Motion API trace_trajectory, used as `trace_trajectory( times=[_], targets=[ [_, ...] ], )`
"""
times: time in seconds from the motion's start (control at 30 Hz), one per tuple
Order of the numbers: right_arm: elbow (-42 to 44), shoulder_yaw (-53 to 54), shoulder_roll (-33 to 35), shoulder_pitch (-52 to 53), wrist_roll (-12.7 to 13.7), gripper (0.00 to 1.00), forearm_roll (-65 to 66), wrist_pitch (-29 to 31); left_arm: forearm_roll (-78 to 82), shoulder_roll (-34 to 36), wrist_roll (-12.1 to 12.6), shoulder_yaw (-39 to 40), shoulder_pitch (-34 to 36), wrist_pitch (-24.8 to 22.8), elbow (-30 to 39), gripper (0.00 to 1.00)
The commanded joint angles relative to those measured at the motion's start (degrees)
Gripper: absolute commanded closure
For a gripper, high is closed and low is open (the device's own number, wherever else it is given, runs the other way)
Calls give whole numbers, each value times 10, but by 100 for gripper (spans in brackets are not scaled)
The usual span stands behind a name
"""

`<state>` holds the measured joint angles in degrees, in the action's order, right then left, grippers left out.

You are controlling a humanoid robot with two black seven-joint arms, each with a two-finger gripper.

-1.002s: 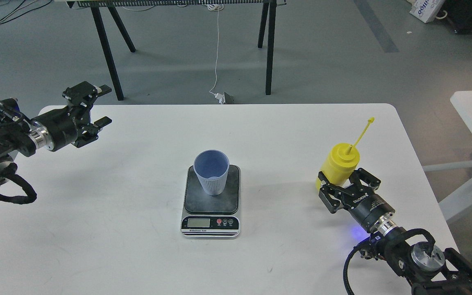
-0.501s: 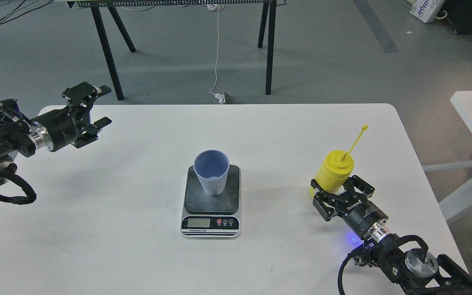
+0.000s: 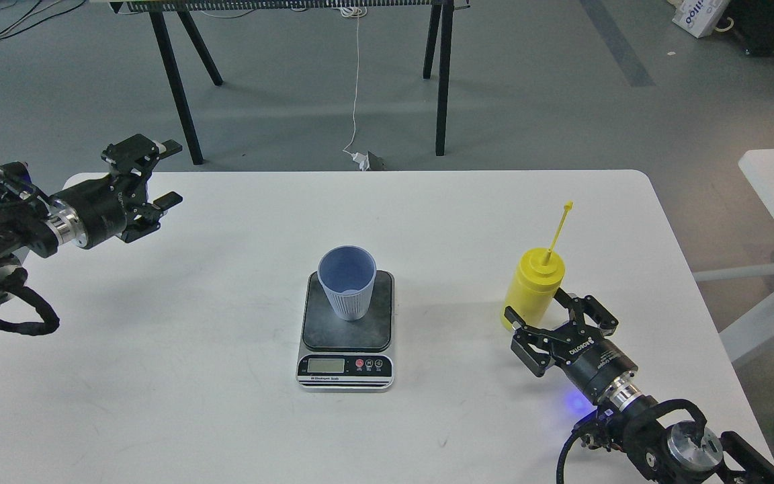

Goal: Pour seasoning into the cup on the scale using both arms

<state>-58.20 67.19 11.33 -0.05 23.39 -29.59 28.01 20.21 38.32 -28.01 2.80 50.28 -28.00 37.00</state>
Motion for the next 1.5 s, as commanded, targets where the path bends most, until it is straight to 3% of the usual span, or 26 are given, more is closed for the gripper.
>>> trace_trajectory(
  times=[0.0, 0.37, 0.67, 0.87, 1.03, 1.47],
  targets=[
    [-46, 6, 32, -40, -1, 10, -1, 0, 0, 0, 0, 0, 0, 0, 0, 1],
    [-157, 59, 129, -113, -3, 8, -3, 0, 0, 0, 0, 3, 1, 0, 0, 1],
    [-119, 36, 225, 42, -4, 5, 1, 0, -6, 0, 0, 4, 0, 0, 0, 1],
    [-7, -77, 224, 220, -3, 4, 3, 0, -10, 1, 0, 11, 3, 0, 0, 1],
    [54, -124, 197, 304, -3, 3, 5, 0, -9, 5, 0, 34, 4, 0, 0, 1],
    [107, -155, 156, 352, -4, 3, 18, 0, -10, 9, 0, 55, -4, 0, 0, 1]
  ],
)
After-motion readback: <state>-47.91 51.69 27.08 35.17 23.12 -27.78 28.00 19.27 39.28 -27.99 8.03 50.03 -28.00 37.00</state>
